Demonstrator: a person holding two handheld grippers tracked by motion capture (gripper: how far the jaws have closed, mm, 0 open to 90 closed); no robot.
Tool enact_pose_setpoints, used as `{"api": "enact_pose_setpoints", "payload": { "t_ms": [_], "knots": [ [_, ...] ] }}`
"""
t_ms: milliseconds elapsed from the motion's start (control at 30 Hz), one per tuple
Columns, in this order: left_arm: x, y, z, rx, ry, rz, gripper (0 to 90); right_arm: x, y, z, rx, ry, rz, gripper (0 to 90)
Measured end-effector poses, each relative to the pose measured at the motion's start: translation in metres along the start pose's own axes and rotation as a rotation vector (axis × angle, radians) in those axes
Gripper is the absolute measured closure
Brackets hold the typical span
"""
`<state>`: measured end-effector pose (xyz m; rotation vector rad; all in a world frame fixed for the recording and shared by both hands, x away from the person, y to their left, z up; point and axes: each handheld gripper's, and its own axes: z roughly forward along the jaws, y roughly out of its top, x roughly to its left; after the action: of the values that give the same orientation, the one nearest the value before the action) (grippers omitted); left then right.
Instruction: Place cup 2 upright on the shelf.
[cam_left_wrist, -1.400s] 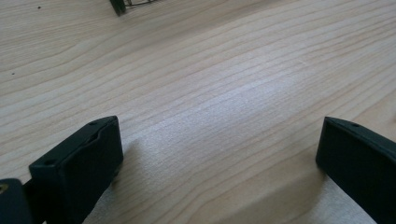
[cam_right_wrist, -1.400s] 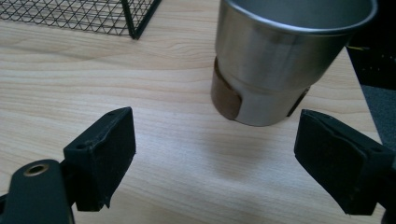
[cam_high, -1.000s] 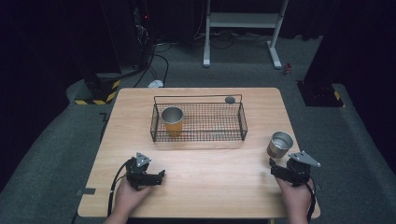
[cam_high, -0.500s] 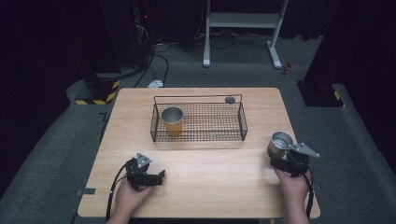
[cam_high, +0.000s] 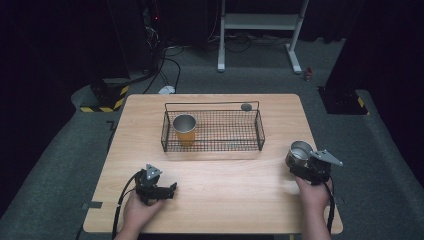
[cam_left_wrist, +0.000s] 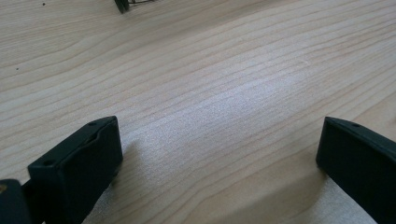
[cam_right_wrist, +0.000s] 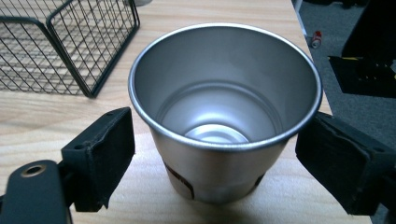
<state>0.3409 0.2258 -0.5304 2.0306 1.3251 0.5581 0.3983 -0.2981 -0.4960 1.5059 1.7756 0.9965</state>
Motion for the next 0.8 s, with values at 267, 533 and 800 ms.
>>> {"api": "enact_pose_setpoints", "payload": {
  "t_ms": [267, 533, 800],
  "knots": [
    [0.000, 0.000, 0.000, 0.000, -0.002, 0.004, 0.7, 0.001, 0.005, 0.008, -0.004, 0.001, 0.003, 12.7],
    [0.000, 0.000, 0.000, -0.001, -0.002, 0.006, 0.9, 0.000, 0.007, 0.014, -0.003, 0.000, 0.020, 17.4],
    [0.000, 0.000, 0.000, -0.003, -0.001, 0.006, 0.9, 0.003, 0.008, 0.012, -0.006, -0.006, 0.004, 18.2]
  ]
}}
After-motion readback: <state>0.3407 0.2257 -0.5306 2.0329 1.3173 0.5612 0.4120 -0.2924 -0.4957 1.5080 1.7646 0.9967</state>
